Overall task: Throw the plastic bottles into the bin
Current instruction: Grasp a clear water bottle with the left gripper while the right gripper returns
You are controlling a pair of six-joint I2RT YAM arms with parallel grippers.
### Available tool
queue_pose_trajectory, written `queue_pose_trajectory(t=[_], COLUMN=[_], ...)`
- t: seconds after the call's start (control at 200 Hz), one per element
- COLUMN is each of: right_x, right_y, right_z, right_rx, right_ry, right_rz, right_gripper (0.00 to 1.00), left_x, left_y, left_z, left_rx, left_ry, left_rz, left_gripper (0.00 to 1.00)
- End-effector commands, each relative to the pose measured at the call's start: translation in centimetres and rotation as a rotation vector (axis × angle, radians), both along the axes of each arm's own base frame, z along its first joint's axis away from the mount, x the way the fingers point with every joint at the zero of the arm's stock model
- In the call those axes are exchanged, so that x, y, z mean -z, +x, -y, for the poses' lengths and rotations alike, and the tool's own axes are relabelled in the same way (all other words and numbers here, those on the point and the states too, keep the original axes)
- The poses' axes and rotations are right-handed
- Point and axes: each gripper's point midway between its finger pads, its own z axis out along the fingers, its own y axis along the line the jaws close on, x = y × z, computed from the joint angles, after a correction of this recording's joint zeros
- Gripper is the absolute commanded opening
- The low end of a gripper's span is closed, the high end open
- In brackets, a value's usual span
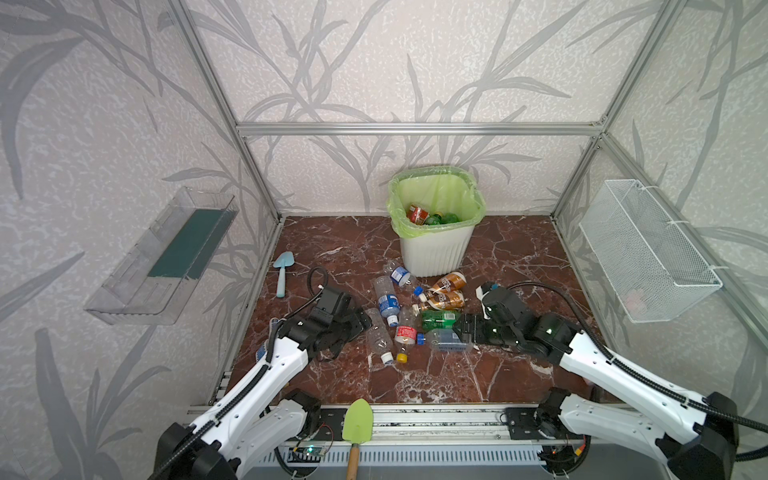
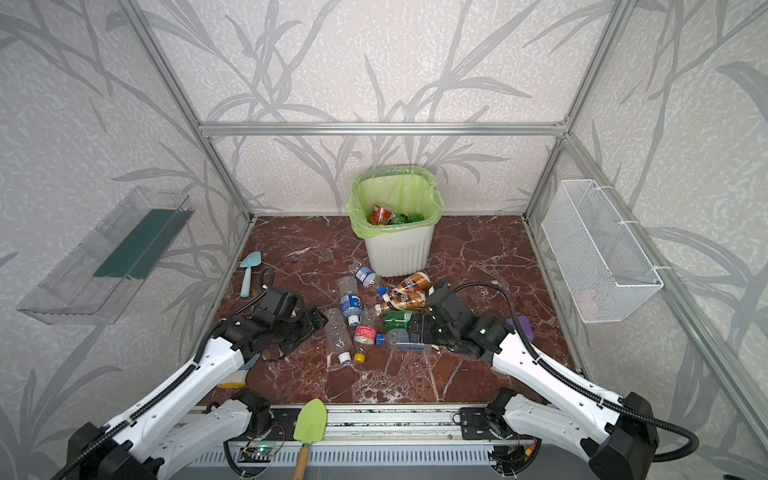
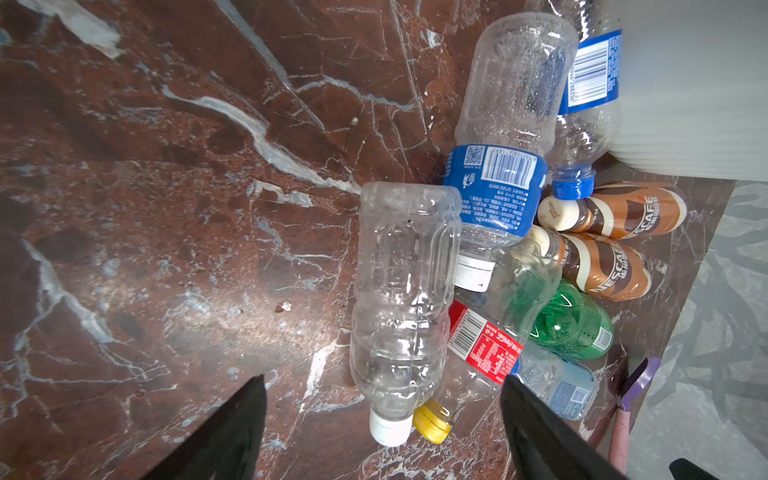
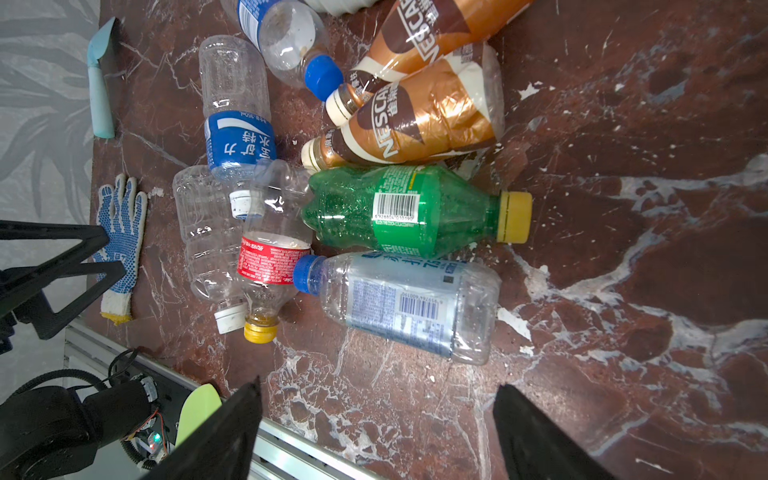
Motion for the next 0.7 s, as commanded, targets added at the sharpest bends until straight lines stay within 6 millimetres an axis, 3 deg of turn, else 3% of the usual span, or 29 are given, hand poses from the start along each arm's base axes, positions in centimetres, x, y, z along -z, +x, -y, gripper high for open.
queue_pose_trajectory(t=[0.0, 0.695], right_x=[-0.4, 0.7], right_y=[-0.2, -0.5], right_z=[-0.2, -0.6], right_rx=[0.004, 0.002], right_ry=[0.032, 0.05], right_rz=[0.009, -0.016], right_gripper=[0.88, 0.88], left_x=[0.4, 3.9], left_y=[0.8, 1.8], left_z=[0.6, 3.3], left_rx=[-0.017, 0.038], left_ry=[0.001, 0.004], left_rz=[0.006, -0.088], left_gripper=[0.88, 0.88])
